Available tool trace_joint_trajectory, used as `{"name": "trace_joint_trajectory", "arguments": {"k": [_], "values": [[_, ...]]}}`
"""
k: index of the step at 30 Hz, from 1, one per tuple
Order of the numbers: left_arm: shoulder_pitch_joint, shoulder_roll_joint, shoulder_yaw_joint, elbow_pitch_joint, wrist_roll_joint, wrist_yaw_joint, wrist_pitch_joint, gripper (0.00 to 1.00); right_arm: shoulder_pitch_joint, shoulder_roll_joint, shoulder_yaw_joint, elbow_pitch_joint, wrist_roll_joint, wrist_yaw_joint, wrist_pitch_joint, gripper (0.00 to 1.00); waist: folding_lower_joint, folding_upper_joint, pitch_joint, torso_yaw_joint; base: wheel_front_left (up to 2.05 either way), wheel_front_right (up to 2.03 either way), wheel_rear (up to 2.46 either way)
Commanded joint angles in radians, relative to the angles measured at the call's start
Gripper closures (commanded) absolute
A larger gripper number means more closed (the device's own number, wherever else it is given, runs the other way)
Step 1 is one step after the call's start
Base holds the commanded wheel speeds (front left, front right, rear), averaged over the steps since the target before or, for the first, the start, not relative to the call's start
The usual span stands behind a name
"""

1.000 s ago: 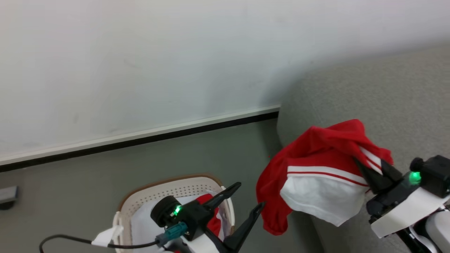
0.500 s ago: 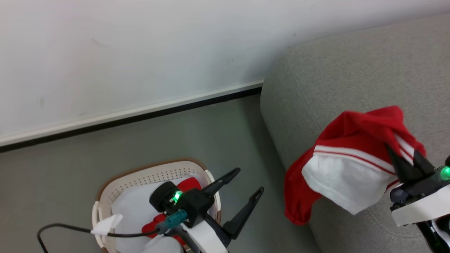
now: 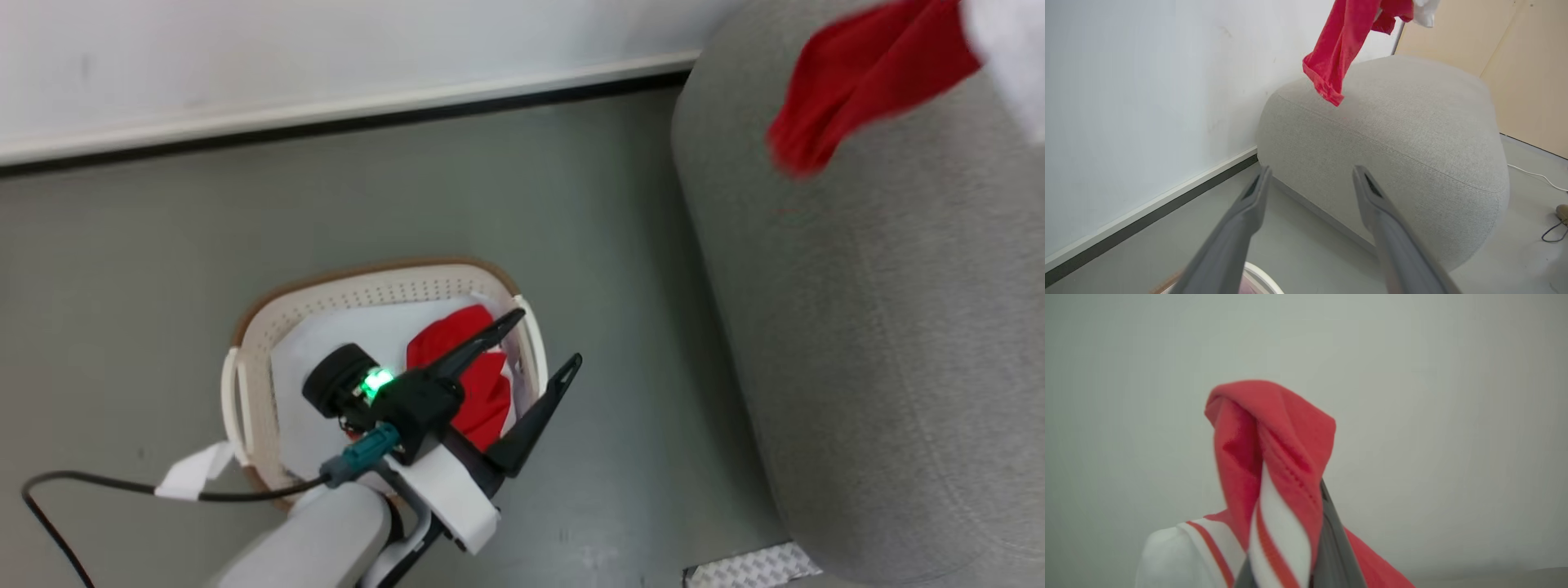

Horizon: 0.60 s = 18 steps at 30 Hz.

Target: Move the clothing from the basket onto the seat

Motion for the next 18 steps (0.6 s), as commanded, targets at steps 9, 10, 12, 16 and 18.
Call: {"name": "trace_joint_trajectory", "arguments": {"k": [9,10,12,16,18], "values": [[-0.078,0.041,0.047,-0.039,0.017,0.019,0.003,0.0,-0.346,-0.125,-0.278,0.164,-0.154,-0.002,0.149,1.0,-0.0001,-0.0001,0.189,0.11,0.0,0.0,0.0],[-0.085,0.046,0.051,-0.045,0.018,0.02,0.003,0.0,-0.378,-0.137,-0.304,0.189,-0.177,-0.002,0.16,1.0,-0.0001,-0.0001,0.203,0.117,0.0,0.0,0.0],[-0.095,0.052,0.057,-0.053,0.017,0.022,0.009,0.0,-0.427,-0.156,-0.354,0.235,-0.226,-0.002,0.185,1.0,-0.0001,-0.0001,0.234,0.128,0.0,0.0,0.0],[-0.103,0.058,0.059,-0.068,0.019,0.025,0.016,0.0,-0.475,-0.159,-0.458,0.321,-0.328,-0.002,0.202,1.0,-0.0001,-0.0001,0.284,0.149,0.0,0.0,0.0],[-0.098,0.064,0.061,-0.074,0.017,0.029,0.019,0.0,-0.465,-0.134,-0.512,0.361,-0.376,-0.002,0.196,1.0,-0.0001,-0.0001,0.303,0.159,0.0,0.0,0.0]]}}
